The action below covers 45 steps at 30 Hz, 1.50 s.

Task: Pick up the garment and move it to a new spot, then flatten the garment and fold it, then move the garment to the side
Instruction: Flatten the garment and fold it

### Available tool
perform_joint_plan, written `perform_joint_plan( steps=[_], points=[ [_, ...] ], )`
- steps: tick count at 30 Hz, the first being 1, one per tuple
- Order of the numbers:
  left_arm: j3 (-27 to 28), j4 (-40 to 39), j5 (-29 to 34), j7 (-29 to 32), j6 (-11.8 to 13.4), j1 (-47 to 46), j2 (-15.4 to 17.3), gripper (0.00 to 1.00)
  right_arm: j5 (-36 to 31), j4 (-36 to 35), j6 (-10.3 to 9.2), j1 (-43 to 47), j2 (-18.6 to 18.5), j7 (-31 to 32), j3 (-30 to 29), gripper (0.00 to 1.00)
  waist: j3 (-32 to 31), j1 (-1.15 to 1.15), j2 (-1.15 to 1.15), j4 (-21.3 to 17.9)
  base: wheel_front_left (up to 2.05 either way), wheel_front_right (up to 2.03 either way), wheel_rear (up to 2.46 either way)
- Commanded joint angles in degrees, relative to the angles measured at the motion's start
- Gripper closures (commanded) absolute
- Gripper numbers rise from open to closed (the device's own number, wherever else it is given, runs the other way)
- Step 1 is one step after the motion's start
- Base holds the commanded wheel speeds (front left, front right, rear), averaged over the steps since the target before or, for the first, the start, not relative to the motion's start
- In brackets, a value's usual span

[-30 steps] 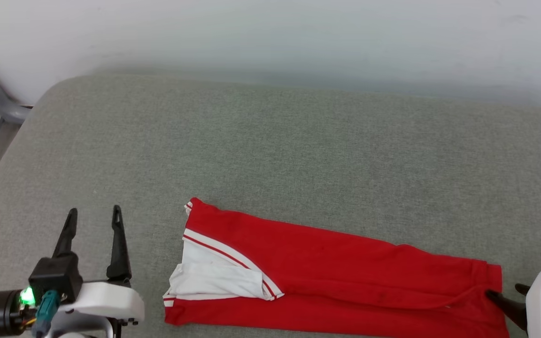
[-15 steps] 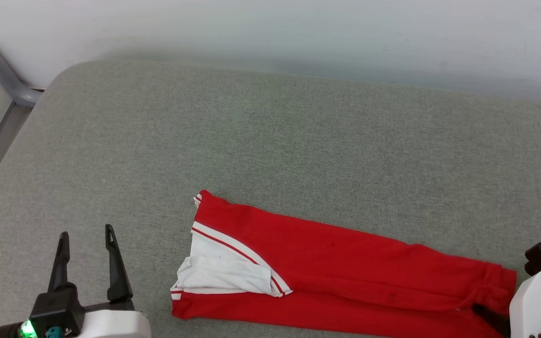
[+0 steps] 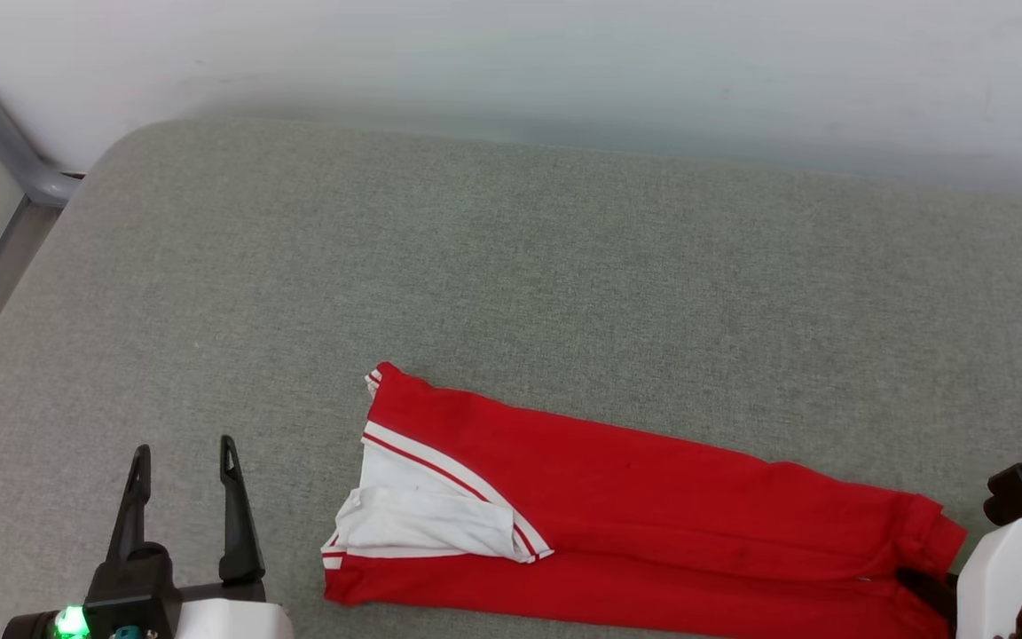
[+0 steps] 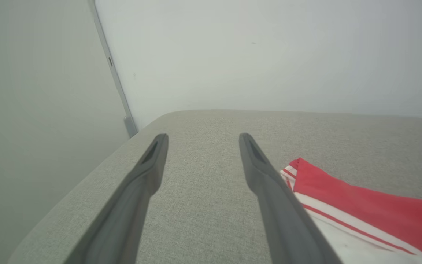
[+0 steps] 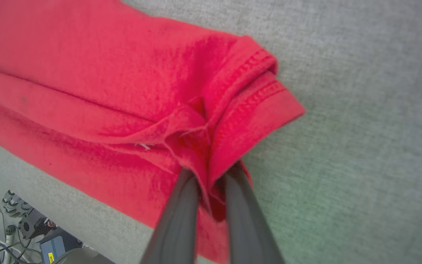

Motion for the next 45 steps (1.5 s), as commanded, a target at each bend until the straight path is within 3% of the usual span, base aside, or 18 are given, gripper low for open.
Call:
perform_joint_plan(
  steps=[1,10,15,20,24,36,45],
  points=[
    [0.24,0.17,0.95,-0.15,-0.45,0.49,-0.25,0.0,0.77,1.02,-0.13,0.45,-0.58,-0.26,0.29,1.0,-0.34,0.0,0.0,-0.29,0.0,0.0,0.0],
    [1.23,0.35,2.64,-0.14,-1.59,1.15,-1.11,0.0,3.18,1.49,-0.13,1.05,-5.0,-2.6,-3.78,1.0,-1.31,0.0,0.0,-1.23,0.0,0.0,0.0],
    [1.12,0.33,3.52,-0.14,-1.58,1.26,-1.24,0.0,0.97,3.56,-0.13,2.05,-7.8,-3.52,-6.41,1.0,-1.73,0.0,0.0,-1.35,0.0,0.0,0.0],
    [0.75,0.73,4.08,-0.14,-1.72,1.81,-1.0,0.0,-0.7,6.54,-0.13,2.43,-8.83,-4.05,-9.53,1.0,-2.18,0.0,0.0,-1.59,0.0,0.0,0.0],
    [0.55,0.98,4.33,-0.15,-1.68,2.32,-0.78,0.0,0.88,5.82,-0.12,2.83,-7.3,-4.11,-11.23,1.0,-2.66,0.0,0.0,-1.84,0.0,0.0,0.0],
    [-0.73,1.54,4.51,-0.15,-1.68,2.9,-0.35,0.0,4.64,-12.76,-0.09,5.97,-2.77,0.81,-9.73,1.0,-3.82,0.0,0.0,-2.57,0.0,0.0,0.0],
    [-2.18,1.75,4.73,-0.14,-1.57,1.51,-0.09,0.0,2.21,-25.45,-0.09,2.48,-0.41,5.75,-1.85,1.0,-3.27,0.0,0.0,-1.62,0.0,0.0,0.0]
  ],
)
